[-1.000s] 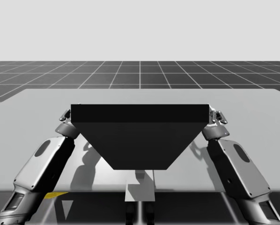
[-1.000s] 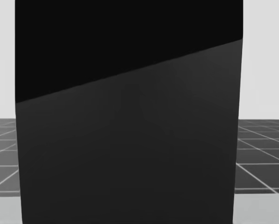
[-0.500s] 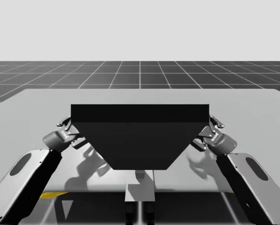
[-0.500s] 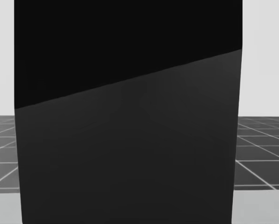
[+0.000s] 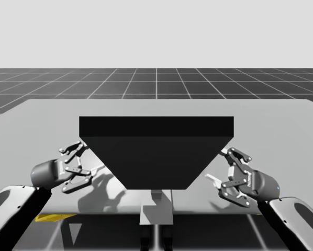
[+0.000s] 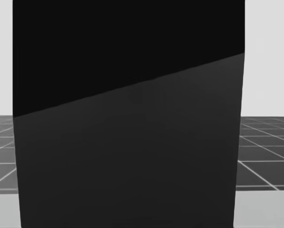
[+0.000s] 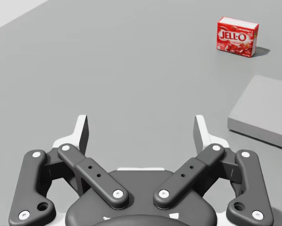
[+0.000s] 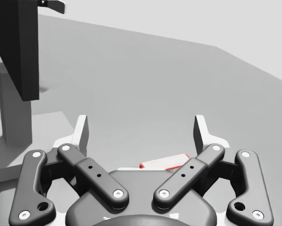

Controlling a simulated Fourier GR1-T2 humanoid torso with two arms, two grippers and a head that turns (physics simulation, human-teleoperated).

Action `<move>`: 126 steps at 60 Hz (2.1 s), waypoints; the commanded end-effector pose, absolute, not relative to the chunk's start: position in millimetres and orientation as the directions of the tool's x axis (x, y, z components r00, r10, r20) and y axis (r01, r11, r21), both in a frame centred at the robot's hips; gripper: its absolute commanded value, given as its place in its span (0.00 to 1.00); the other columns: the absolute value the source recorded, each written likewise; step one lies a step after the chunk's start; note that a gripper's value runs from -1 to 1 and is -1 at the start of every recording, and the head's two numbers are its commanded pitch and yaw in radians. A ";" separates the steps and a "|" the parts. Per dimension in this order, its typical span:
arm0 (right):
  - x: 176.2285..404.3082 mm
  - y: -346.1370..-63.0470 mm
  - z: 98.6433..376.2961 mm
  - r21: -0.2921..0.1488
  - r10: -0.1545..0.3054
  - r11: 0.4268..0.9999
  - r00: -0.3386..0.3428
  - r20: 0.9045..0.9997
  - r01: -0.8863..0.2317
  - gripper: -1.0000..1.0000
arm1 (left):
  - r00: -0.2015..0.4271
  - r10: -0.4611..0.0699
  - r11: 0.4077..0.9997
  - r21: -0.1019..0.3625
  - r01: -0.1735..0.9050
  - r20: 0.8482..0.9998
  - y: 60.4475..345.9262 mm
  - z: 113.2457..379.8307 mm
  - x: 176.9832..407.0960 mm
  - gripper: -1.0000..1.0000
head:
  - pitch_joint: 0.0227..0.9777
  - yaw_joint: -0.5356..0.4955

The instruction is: Reach around the screen and pick up the object behind it.

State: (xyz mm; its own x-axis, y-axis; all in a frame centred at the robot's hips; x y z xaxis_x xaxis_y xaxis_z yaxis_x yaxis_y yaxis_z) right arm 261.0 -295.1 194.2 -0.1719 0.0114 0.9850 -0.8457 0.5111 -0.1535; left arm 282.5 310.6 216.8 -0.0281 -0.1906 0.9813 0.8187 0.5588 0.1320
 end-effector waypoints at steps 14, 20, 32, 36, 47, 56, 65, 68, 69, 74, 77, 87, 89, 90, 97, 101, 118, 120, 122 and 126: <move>231.1 -305.7 168.0 -0.125 0.037 0.509 -0.124 0.992 -0.852 0.00 | -0.035 -0.235 0.470 0.145 0.871 0.971 305.9 210.3 269.8 0.00 | 0.15 0.45; 230.5 -308.7 159.6 -0.095 0.033 0.555 -0.093 0.995 -0.827 0.00 | -0.036 -0.233 0.463 0.143 0.874 0.972 304.8 210.4 269.7 0.00 | 0.15 0.45; 242.4 -308.4 145.1 -0.040 0.002 0.667 -0.052 0.999 -0.744 0.00 | -0.038 -0.245 0.442 0.146 0.885 0.969 300.4 208.7 269.2 0.00 | 0.16 0.44; 246.2 -307.2 143.2 -0.041 -0.004 0.675 -0.059 0.998 -0.737 0.00 | -0.039 -0.247 0.435 0.147 0.888 0.968 298.9 208.3 269.2 0.00 | 0.16 0.43; 264.9 -295.7 139.6 -0.034 -0.001 0.686 -0.048 0.999 -0.727 0.00 | -0.045 -0.252 0.424 0.152 0.893 0.967 293.4 207.7 270.3 0.00 | 0.16 0.42; 281.6 -284.3 135.5 -0.031 0.020 0.672 -0.024 1.000 -0.740 0.00 | -0.050 -0.258 0.420 0.159 0.894 0.965 290.7 206.6 270.7 0.00 | 0.17 0.41; 298.7 -278.0 128.7 -0.011 0.022 0.663 0.005 1.000 -0.748 0.00 | -0.056 -0.263 0.414 0.164 0.895 0.963 289.0 205.7 269.8 0.00 | 0.18 0.41; 303.2 -276.1 126.1 -0.002 0.023 0.653 0.017 1.000 -0.757 0.00 | -0.059 -0.269 0.412 0.170 0.895 0.961 287.8 205.2 269.3 0.00 | 0.19 0.41; 303.8 -275.7 125.6 0.000 0.023 0.649 0.019 1.000 -0.761 0.00 | -0.059 -0.269 0.411 0.170 0.895 0.961 287.5 205.1 269.1 0.00 | 0.19 0.41; 309.7 -272.9 122.9 0.007 0.029 0.625 0.032 0.999 -0.781 0.00 | -0.068 -0.278 0.408 0.182 0.895 0.958 285.4 205.5 268.3 0.00 | 0.19 0.41; 312.9 -269.8 121.5 0.013 0.032 0.604 0.041 0.999 -0.797 0.00 | -0.076 -0.281 0.406 0.190 0.894 0.957 284.1 206.1 267.7 0.00 | 0.19 0.40; 323.5 -260.2 116.0 0.010 0.058 0.562 0.051 0.997 -0.827 0.00 | -0.093 -0.297 0.400 0.212 0.892 0.950 281.2 206.3 265.3 0.00 | 0.20 0.40; 326.0 -258.9 115.3 0.006 0.062 0.560 0.049 0.997 -0.829 0.00 | -0.094 -0.301 0.399 0.215 0.891 0.949 281.0 206.1 264.6 0.00 | 0.20 0.40; 326.0 -258.9 115.3 0.006 0.062 0.560 0.049 0.997 -0.829 0.00 | -0.094 -0.301 0.399 0.215 0.891 0.949 281.0 206.1 264.6 0.00 | 0.20 0.40; 334.3 -256.4 114.1 0.009 0.067 0.561 0.056 0.996 -0.828 0.00 | -0.094 -0.308 0.399 0.218 0.891 0.947 282.2 205.3 262.9 0.00 | 0.21 0.40; 338.4 -255.8 112.7 0.009 0.071 0.559 0.059 0.996 -0.829 0.00 | -0.092 -0.310 0.400 0.218 0.890 0.946 282.8 204.9 262.7 0.00 | 0.21 0.40; 353.6 -249.4 104.8 0.018 0.080 0.516 0.069 0.994 -0.856 0.00 | -0.106 -0.328 0.391 0.237 0.889 0.939 280.6 205.8 259.7 0.00 | 0.21 0.40; 355.6 -248.5 104.2 0.011 0.086 0.511 0.064 0.994 -0.859 0.00 | -0.107 -0.330 0.390 0.239 0.889 0.938 280.4 205.8 259.4 0.00 | 0.21 0.40; 358.1 -247.2 103.1 0.002 0.099 0.506 0.061 0.993 -0.863 0.00 | -0.109 -0.334 0.389 0.242 0.889 0.936 280.1 205.8 259.1 0.00 | 0.21 0.40; 360.7 -245.7 102.2 0.008 0.109 0.491 0.070 0.992 -0.871 0.00 | -0.111 -0.337 0.387 0.245 0.889 0.935 279.6 205.5 258.4 0.00 | 0.21 0.40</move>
State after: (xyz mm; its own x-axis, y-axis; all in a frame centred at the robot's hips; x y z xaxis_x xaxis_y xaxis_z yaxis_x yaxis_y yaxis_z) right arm 353.6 -248.8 107.6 0.0656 0.0878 0.9940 -0.8578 0.5139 0.0112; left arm 260.0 280.3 206.0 -0.1045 -0.3276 0.9390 0.8891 0.3923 0.2358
